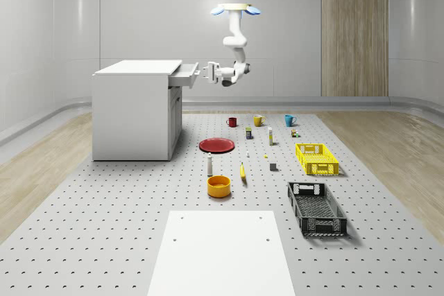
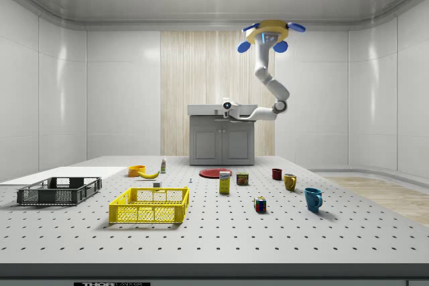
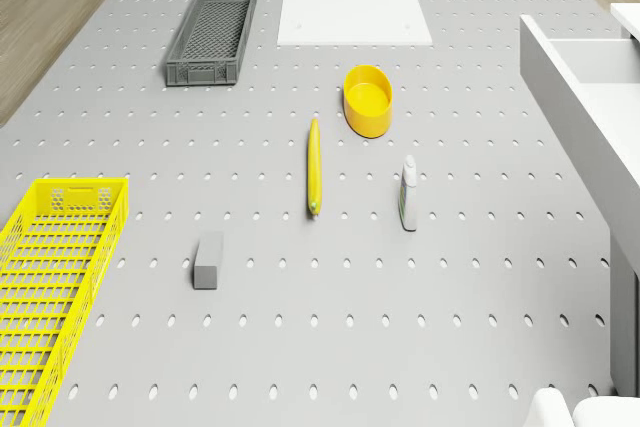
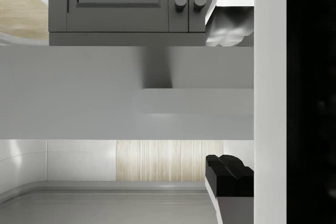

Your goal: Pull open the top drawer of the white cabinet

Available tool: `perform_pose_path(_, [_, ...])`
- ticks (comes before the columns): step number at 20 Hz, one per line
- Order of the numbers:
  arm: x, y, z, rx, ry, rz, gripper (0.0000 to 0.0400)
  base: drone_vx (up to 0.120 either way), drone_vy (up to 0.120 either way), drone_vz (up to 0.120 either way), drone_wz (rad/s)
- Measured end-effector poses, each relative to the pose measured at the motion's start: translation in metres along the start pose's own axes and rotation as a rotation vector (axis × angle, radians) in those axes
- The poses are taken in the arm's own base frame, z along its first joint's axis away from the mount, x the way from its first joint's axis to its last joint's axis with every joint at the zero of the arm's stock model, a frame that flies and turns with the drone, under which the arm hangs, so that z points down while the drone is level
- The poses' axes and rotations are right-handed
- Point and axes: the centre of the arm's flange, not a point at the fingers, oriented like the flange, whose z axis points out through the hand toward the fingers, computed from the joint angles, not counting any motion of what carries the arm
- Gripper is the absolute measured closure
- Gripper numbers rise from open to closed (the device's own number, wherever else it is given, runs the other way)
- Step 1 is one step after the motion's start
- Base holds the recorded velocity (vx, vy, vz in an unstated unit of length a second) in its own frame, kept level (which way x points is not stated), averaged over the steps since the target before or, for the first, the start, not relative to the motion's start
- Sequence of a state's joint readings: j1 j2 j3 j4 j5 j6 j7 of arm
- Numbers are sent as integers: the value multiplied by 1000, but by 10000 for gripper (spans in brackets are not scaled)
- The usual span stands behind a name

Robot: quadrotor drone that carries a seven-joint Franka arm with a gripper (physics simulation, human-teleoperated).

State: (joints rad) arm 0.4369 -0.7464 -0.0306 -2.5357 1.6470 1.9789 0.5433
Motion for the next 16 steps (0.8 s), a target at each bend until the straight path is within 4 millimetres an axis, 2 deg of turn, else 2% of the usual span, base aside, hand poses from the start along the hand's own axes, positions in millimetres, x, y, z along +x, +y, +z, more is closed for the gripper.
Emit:
perform_pose_path(5, [0, 0, 0, 0, 0, 0, 95, 0, -24, 0, 0])
perform_pose_path(16, [0, 0, 0, 0, 0, 0, 95, 0, 0, 0, 0])
